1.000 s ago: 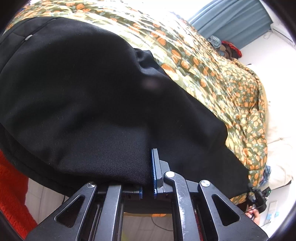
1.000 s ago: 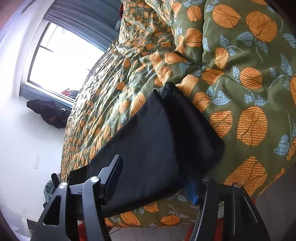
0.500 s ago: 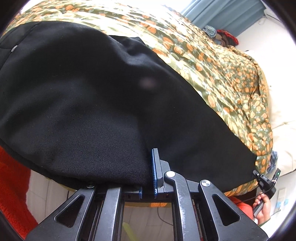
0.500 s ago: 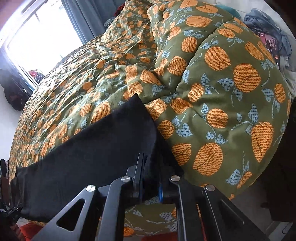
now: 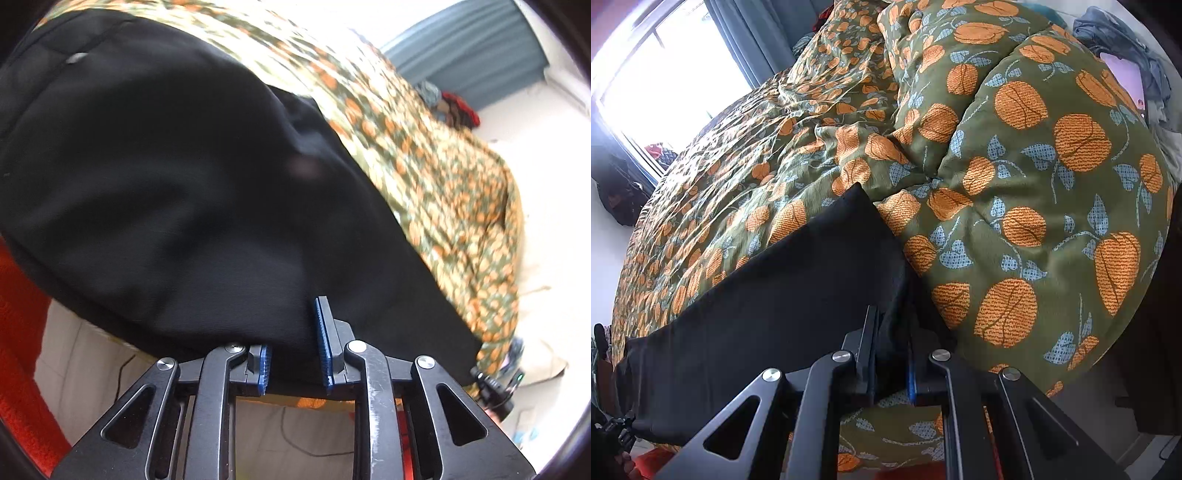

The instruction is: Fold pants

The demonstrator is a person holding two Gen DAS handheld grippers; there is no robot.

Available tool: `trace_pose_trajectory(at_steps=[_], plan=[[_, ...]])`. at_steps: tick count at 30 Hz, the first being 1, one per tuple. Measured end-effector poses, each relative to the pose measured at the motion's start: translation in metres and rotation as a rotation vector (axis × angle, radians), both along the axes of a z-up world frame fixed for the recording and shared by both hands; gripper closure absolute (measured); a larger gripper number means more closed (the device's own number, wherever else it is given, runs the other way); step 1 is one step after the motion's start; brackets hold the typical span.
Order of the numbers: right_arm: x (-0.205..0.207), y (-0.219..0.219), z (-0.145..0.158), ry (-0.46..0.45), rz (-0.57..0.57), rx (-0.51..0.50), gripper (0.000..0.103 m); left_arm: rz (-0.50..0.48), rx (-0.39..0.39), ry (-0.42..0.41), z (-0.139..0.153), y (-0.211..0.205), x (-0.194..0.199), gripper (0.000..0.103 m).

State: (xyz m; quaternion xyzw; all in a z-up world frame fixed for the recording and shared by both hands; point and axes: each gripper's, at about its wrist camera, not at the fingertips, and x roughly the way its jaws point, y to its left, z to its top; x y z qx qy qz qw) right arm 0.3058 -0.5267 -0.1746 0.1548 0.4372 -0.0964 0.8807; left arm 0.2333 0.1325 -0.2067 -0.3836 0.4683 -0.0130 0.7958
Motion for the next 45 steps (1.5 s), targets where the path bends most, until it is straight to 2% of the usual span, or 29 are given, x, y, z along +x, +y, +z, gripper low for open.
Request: trace_pose_trajectory(at_steps=[1,2,4,6,9,13,15,16,17,18,19,20,21,22,24,26,28,31,33,35,39,41,43,45], plan=[[0.0,0.0,0.0,0.0,0.0,0.0,0.091,0.01,-0.009,-0.003,-0.001,0.005,-0.001,0.083],[0.0,0.0,0.0,0.0,0.0,0.001,0.091,0.014,-0.014,-0.004,-0.002,0.008,-0.001,0.091],[0.0,-0.001,-0.001,0.001,-0.003,0.006,0.091,0.016,-0.011,-0.018,-0.001,0.009,-0.003,0.097],[-0.001,-0.002,-0.001,0.002,-0.006,0.013,0.091,0.0,0.044,-0.02,0.005,0.001,-0.004,0.099],[-0.002,-0.001,-0.001,0.003,-0.008,0.011,0.091,-0.018,0.12,-0.001,0.009,-0.01,-0.009,0.099],[-0.003,0.0,-0.001,0.005,-0.01,0.005,0.092,-0.036,0.152,0.054,-0.006,-0.011,-0.008,0.098],[-0.004,0.001,0.001,-0.001,-0.012,0.001,0.092,-0.06,0.198,0.075,-0.006,-0.015,-0.007,0.093],[-0.006,0.002,0.003,-0.012,-0.012,-0.006,0.09,-0.07,0.229,0.094,-0.004,-0.017,-0.007,0.084],[-0.009,0.003,0.006,-0.027,-0.01,-0.016,0.086,-0.082,0.27,0.114,-0.001,-0.02,-0.008,0.076],[-0.013,0.004,0.01,-0.045,-0.015,-0.034,0.077,-0.09,0.301,0.129,0.003,-0.021,-0.01,0.07],[-0.018,0.005,0.016,-0.071,-0.029,-0.057,0.057,-0.099,0.327,0.142,0.006,-0.021,-0.016,0.056],[-0.026,0.004,0.022,-0.1,-0.058,-0.088,0.043,-0.104,0.35,0.149,0.009,-0.021,-0.023,0.048],[-0.036,0.004,0.03,-0.145,-0.102,-0.124,0.026,-0.106,0.371,0.15,0.014,-0.021,-0.032,0.047],[-0.051,0.002,0.04,-0.211,-0.156,-0.163,0.024,-0.109,0.396,0.151,0.018,-0.021,-0.039,0.047],[-0.076,0.003,0.055,-0.315,-0.234,-0.223,0.024,-0.122,0.455,0.134,0.033,-0.022,-0.049,0.047],[-0.09,0.005,0.062,-0.38,-0.252,-0.24,0.024,-0.166,0.51,0.068,0.055,-0.032,-0.044,0.047],[-0.09,0.008,0.061,-0.386,-0.237,-0.235,0.024,-0.227,0.517,0.003,0.073,-0.049,-0.029,0.042],[-0.078,0.006,0.058,-0.347,-0.216,-0.216,0.024,-0.381,0.465,-0.102,0.094,-0.099,0.012,0.031],[-0.074,0.008,0.055,-0.338,-0.21,-0.21,0.024,-0.522,0.432,-0.155,0.097,-0.149,0.048,0.03],[-0.072,0.011,0.055,-0.333,-0.2,-0.221,0.024,-0.603,0.439,-0.199,0.094,-0.188,0.077,0.03],[-0.069,0.024,0.053,-0.315,-0.157,-0.283,0.024,-0.659,0.48,-0.13,0.063,-0.246,0.136,0.031],[-0.068,0.028,0.052,-0.306,-0.138,-0.304,0.024,-0.682,0.526,-0.085,0.048,-0.268,0.145,0.031],[-0.069,0.027,0.052,-0.307,-0.133,-0.306,0.024,-0.693,0.594,-0.045,0.03,-0.281,0.141,0.032],[-0.07,0.024,0.052,-0.307,-0.133,-0.295,0.024,-0.711,0.62,-0.024,0.02,-0.285,0.127,0.033]])
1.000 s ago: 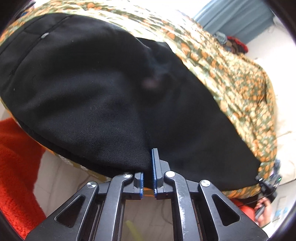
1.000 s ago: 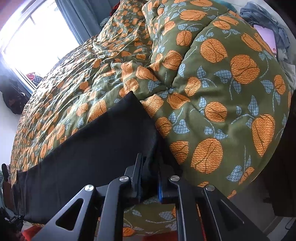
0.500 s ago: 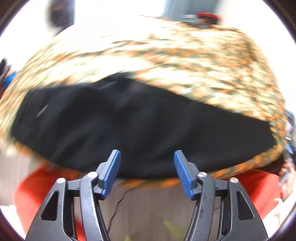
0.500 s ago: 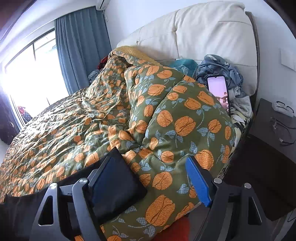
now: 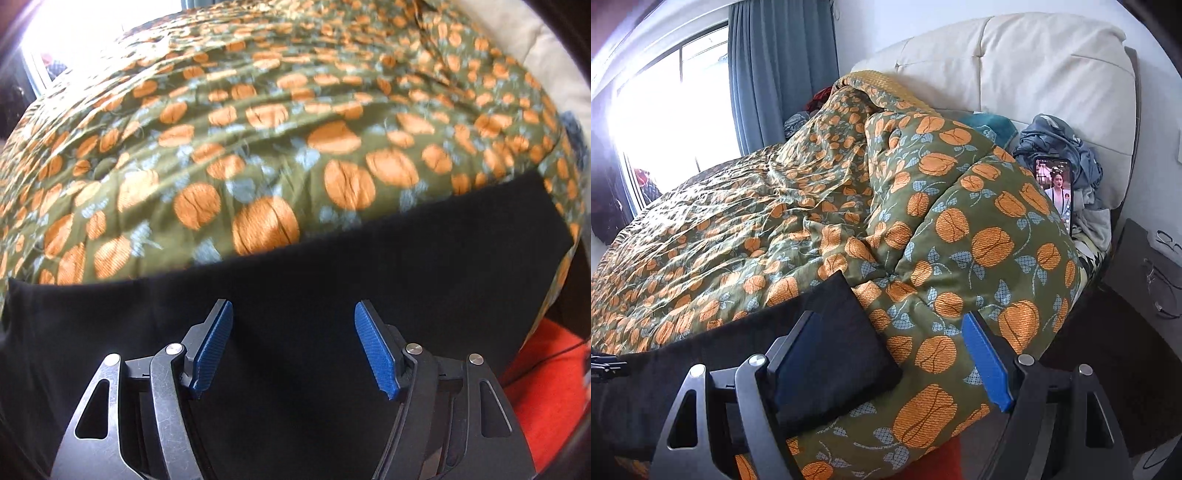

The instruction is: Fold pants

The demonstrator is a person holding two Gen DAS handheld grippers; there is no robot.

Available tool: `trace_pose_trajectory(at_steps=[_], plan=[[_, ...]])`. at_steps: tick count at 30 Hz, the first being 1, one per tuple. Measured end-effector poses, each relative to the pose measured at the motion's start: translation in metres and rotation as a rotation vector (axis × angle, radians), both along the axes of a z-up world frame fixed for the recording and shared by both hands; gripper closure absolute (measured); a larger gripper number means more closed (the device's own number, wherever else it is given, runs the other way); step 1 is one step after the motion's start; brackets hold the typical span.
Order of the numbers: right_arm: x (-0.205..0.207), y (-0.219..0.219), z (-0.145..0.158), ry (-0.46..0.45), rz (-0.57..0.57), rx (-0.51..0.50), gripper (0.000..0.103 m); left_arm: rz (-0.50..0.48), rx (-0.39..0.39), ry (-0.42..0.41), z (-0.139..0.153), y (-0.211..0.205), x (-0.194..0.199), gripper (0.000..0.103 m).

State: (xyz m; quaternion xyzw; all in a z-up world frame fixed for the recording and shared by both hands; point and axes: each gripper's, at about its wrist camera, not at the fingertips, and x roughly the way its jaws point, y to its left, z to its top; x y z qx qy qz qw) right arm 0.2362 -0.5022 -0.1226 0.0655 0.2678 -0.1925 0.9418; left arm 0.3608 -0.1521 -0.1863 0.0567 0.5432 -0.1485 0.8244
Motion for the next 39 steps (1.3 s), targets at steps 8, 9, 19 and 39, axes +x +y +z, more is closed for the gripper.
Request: trace_pose_trajectory(at_steps=[8,9,19,39], plan=[[0.002,-0.011,-0.004,0.014,-0.004,0.056,0.024,-0.122,0.027,-0.043,-0.004,-0.015,-0.077,0.03],[0.003,-0.012,-0.005,0.016,-0.004,0.063,0.024,-0.127,0.03,-0.047,-0.005,-0.017,-0.08,0.03],[-0.008,-0.065,-0.024,-0.041,0.038,0.476,0.024,-0.117,0.004,-0.028,-0.007,-0.02,-0.081,0.028],[-0.007,-0.089,-0.052,-0.094,0.078,0.961,0.025,-0.105,0.013,-0.039,-0.01,-0.022,-0.081,0.027]])
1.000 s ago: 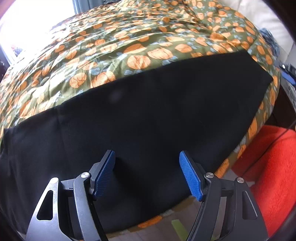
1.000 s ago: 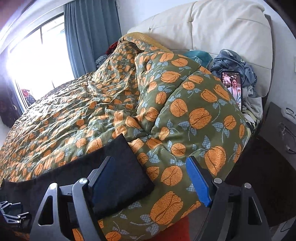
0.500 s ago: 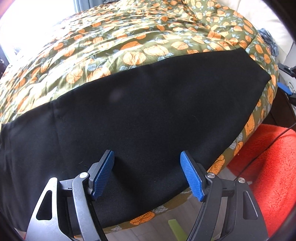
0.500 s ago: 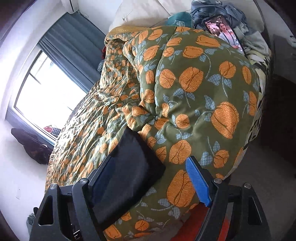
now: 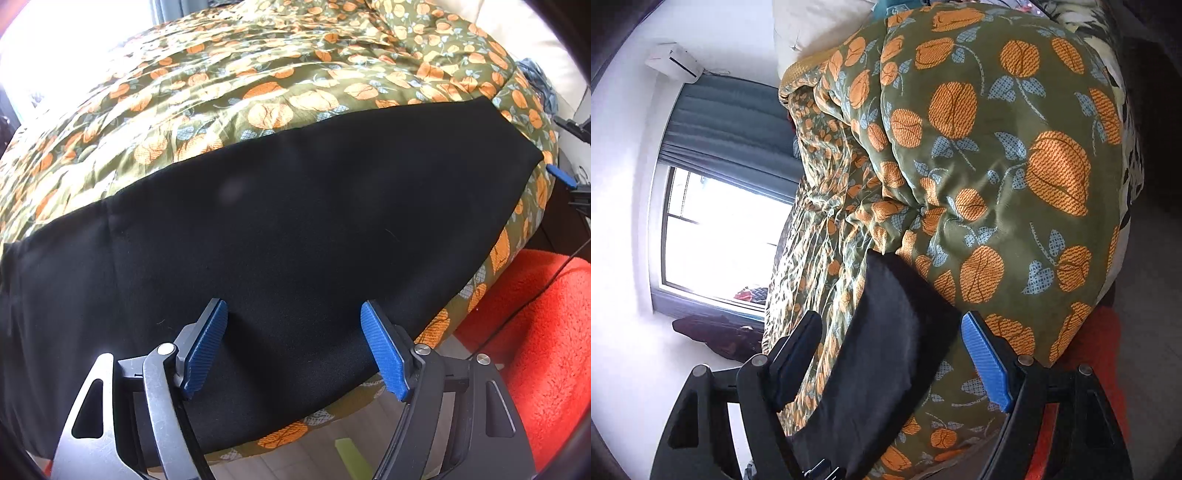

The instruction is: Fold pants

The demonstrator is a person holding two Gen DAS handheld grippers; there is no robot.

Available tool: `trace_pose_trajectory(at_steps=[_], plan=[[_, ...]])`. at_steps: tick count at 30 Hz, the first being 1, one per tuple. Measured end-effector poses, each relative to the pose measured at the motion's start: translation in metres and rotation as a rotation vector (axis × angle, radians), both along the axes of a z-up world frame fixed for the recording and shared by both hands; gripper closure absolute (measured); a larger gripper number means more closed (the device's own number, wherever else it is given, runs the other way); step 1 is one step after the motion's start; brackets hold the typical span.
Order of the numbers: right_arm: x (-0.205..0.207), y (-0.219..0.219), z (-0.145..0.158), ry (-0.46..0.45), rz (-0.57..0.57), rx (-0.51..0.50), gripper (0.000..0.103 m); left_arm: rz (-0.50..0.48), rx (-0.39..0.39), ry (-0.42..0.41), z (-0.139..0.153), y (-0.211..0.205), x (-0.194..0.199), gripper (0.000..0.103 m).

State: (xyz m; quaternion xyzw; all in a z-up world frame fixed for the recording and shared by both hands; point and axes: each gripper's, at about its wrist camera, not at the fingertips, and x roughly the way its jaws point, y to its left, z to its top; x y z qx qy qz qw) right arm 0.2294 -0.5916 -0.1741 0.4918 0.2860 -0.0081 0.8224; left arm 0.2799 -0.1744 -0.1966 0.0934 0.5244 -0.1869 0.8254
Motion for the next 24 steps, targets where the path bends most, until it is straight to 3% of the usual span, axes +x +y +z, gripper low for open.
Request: trace_pose_trajectory(at_steps=[4,11,14,15,16,20,24], plan=[[0.018,0.013,-0.012,0.083,0.081,0.01,0.025,0.002,0.0,0.0,0.0,0.0,0.0,0.026],[0.055,0.022,-0.031,0.17,0.11,-0.053,0.026,0.002,0.0,0.0,-0.001,0.0,0.0,0.026],[0.062,0.029,-0.029,0.223,0.115,-0.186,0.059,0.006,0.008,-0.01,-0.004,-0.001,-0.001,0.023],[0.062,0.032,-0.025,0.223,0.125,-0.231,0.077,0.004,0.015,-0.016,-0.005,-0.003,-0.001,0.022],[0.06,0.035,-0.018,0.2,0.14,-0.249,0.085,-0.002,0.024,-0.02,-0.006,-0.005,-0.002,0.02],[0.048,0.055,0.031,0.11,0.171,-0.344,0.088,-0.007,0.029,-0.035,-0.006,-0.008,-0.003,0.017],[0.044,0.097,0.096,-0.004,0.236,-0.459,0.089,0.049,-0.096,0.066,0.008,0.017,0.006,0.018]])
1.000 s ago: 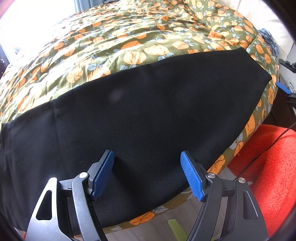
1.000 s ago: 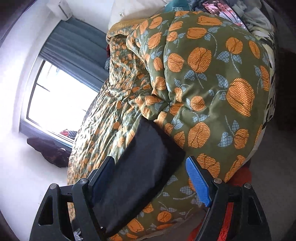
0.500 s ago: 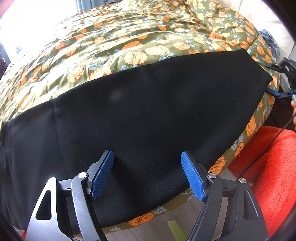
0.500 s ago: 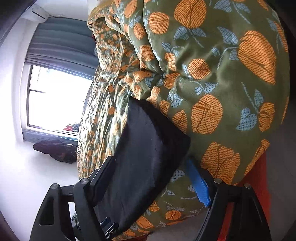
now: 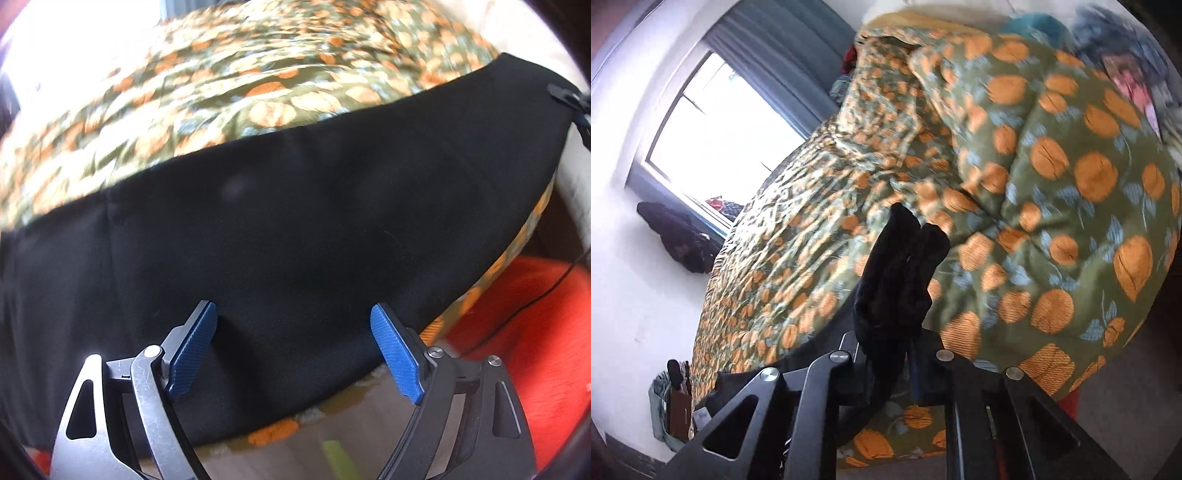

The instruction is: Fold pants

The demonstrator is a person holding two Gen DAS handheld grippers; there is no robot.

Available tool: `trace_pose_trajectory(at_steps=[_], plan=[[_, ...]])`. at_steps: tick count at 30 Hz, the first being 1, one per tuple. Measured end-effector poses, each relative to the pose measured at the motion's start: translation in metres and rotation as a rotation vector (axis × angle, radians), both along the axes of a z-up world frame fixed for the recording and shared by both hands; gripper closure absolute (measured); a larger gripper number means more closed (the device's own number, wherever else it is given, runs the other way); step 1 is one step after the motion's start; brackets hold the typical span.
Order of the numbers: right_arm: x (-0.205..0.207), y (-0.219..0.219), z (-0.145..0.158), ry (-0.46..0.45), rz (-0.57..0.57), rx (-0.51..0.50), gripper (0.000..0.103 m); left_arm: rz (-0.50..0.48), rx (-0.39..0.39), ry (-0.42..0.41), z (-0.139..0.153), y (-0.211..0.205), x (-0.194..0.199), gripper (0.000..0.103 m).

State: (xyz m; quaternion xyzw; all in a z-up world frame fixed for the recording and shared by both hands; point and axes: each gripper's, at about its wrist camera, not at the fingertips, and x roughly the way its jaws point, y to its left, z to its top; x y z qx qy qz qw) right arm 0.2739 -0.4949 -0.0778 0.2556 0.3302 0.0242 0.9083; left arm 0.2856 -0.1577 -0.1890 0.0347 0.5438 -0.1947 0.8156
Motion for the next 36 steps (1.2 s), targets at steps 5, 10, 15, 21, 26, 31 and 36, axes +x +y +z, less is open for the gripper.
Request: trace_pose_trajectory(at_steps=[5,10,15,21,26,31,36], plan=[[-0.002,0.078,0.076,-0.127,0.159,-0.044,0.089,0.192,-0.171,0.048,0.025,0.087,0.005,0.02],[0.007,0.202,0.102,-0.177,0.36,-0.075,0.089,0.391,-0.195,0.008,0.037,0.193,-0.006,0.02],[0.005,0.326,0.051,-0.167,0.512,-0.108,0.089,0.562,-0.228,-0.007,0.033,0.277,-0.035,0.02],[0.007,0.442,-0.113,0.037,0.762,-0.295,0.042,0.671,-0.249,0.03,0.009,0.324,-0.061,0.021],[-0.036,0.397,-0.124,0.026,0.804,-0.314,0.039,0.62,-0.298,0.013,0.012,0.314,-0.069,0.023],[-0.083,0.324,-0.1,-0.051,0.696,-0.444,0.016,0.373,-0.385,-0.016,0.027,0.249,-0.046,0.053],[-0.093,0.277,-0.105,0.022,0.589,-0.352,0.017,0.303,-0.327,0.014,0.011,0.208,-0.011,0.07]])
